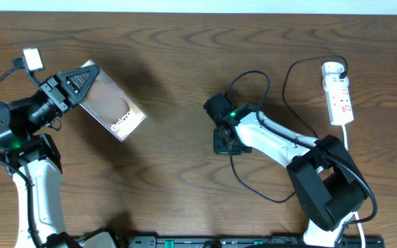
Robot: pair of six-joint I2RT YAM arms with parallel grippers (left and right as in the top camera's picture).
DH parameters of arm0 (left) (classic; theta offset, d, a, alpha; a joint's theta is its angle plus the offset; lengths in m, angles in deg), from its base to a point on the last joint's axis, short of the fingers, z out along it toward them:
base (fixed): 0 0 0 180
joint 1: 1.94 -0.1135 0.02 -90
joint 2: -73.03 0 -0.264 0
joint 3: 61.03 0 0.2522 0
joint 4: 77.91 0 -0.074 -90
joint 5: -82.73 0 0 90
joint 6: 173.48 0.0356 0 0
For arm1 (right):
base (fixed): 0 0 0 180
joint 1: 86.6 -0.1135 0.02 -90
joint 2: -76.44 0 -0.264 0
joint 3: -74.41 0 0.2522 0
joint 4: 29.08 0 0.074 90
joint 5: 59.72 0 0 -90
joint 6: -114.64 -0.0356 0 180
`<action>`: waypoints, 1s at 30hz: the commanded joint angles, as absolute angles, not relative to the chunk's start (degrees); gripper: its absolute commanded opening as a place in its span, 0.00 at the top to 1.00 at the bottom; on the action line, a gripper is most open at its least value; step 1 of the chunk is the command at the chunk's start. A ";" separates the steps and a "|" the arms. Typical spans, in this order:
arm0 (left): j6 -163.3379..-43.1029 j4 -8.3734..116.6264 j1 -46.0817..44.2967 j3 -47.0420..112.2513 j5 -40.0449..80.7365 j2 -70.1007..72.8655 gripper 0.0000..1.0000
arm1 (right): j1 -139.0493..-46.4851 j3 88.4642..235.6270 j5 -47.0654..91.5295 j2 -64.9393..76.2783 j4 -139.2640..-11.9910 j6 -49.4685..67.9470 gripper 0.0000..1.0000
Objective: Plug charger to phone and switch on socket
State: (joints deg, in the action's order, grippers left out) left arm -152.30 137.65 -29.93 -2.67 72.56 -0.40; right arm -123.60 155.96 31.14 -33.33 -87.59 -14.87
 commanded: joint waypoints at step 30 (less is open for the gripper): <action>-152.13 138.16 -30.15 -1.95 74.44 0.06 0.92 | -123.53 157.01 -59.24 -34.30 -65.26 35.84 0.99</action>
